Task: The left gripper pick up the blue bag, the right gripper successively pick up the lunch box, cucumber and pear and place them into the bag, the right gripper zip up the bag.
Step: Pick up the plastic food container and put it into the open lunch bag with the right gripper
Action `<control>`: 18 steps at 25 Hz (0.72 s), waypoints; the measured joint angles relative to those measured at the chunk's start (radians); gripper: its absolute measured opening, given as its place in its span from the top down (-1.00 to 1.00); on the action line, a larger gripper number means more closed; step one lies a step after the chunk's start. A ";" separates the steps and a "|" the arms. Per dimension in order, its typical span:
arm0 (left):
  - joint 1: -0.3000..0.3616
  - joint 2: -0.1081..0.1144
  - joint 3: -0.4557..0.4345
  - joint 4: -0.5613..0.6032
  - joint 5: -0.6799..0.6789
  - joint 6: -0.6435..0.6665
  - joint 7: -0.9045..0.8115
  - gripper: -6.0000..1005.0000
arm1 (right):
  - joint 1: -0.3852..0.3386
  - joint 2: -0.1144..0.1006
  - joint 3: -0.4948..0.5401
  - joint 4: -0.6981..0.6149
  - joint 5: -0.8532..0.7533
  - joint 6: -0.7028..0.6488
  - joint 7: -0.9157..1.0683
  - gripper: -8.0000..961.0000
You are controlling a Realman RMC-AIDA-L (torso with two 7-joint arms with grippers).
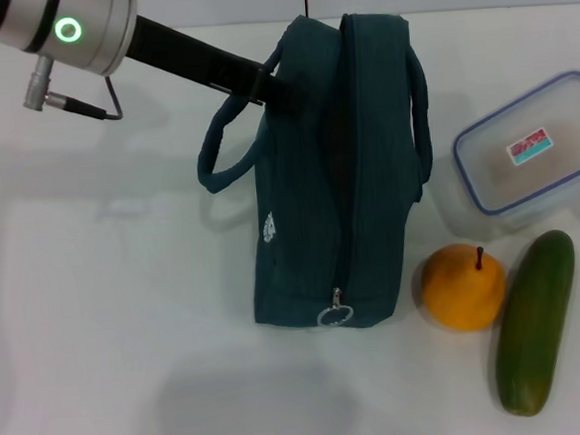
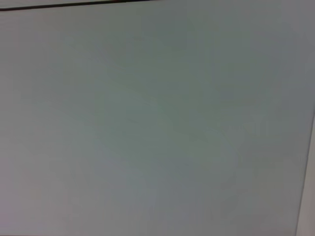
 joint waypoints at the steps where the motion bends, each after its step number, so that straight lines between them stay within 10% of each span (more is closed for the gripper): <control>1: 0.000 0.000 0.000 0.000 0.000 -0.001 0.002 0.88 | 0.001 0.000 0.000 0.002 0.000 0.000 0.002 0.78; 18: -0.003 -0.006 0.011 0.000 0.015 -0.036 0.025 0.88 | 0.031 0.006 0.012 0.024 0.002 0.017 0.173 0.78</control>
